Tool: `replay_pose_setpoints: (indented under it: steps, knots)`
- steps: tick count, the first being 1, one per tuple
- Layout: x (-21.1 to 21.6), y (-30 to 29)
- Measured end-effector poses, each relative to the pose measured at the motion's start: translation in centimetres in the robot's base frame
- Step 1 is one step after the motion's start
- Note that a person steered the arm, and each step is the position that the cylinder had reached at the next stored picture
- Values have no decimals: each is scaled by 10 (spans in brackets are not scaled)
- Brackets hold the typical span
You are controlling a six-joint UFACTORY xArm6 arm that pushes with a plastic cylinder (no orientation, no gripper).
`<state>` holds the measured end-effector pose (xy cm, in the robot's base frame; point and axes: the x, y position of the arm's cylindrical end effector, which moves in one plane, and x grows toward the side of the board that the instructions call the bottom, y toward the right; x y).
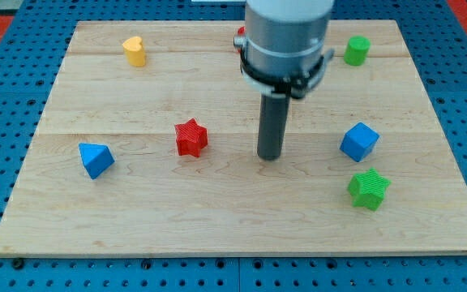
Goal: Move the yellow hexagon to the top of the blue cube
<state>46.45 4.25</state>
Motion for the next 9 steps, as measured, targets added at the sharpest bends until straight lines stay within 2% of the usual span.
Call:
replay_pose_setpoints:
  steps: [2,3,5,6,7,8,9]
  knots:
    - [-102,-21]
    - [-108,27]
    - [-132,48]
    - [-116,104]
    - [-108,125]
    - [-117,132]
    - [-150,185]
